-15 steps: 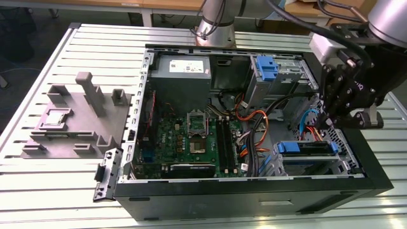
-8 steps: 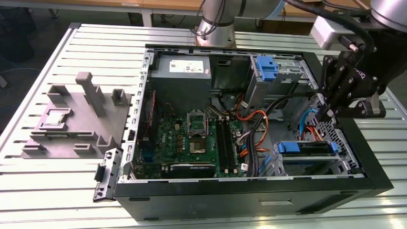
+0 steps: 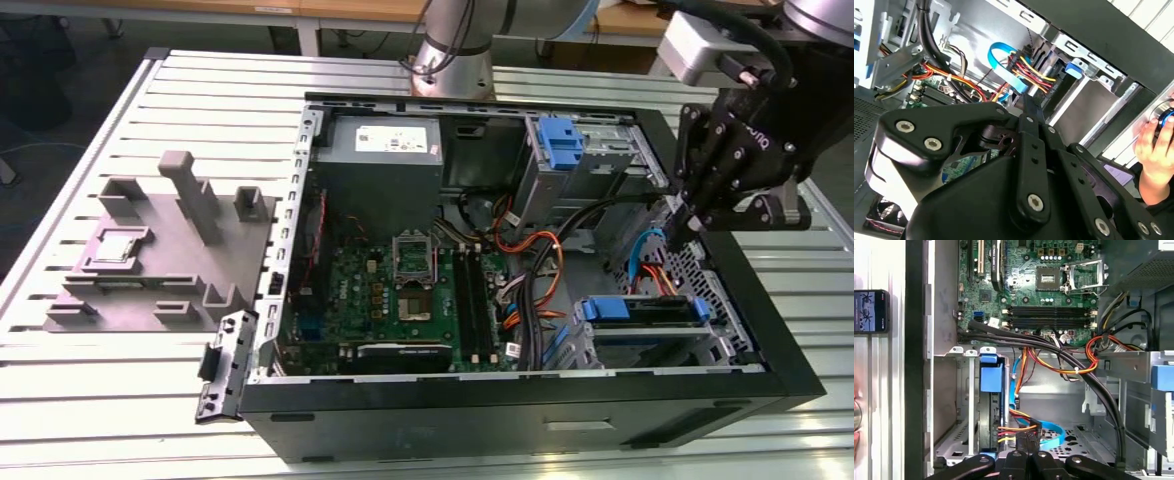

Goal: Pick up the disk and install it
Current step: 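Insert the second disk wire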

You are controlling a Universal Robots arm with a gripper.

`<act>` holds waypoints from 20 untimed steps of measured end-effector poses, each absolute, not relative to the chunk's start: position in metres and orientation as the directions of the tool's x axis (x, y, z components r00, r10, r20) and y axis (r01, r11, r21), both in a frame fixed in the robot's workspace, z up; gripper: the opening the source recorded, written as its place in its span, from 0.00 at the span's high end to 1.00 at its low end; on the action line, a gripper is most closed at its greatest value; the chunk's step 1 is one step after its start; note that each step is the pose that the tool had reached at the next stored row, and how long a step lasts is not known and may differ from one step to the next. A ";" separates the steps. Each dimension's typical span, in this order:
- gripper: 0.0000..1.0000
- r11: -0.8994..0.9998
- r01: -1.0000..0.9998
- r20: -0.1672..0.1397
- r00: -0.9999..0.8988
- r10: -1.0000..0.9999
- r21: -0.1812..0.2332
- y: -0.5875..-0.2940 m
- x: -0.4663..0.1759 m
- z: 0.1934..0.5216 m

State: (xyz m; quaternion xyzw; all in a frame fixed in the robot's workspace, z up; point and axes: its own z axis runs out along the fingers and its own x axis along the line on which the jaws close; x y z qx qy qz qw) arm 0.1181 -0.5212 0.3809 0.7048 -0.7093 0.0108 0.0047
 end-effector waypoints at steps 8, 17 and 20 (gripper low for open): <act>0.89 0.007 -1.000 0.024 -0.007 -1.000 -0.006 -0.517 0.119 0.381; 0.63 0.007 -1.000 0.029 -0.007 -1.000 -0.006 -0.511 0.120 0.377; 0.63 0.007 -1.000 0.049 -0.007 -0.999 -0.006 -0.510 0.120 0.374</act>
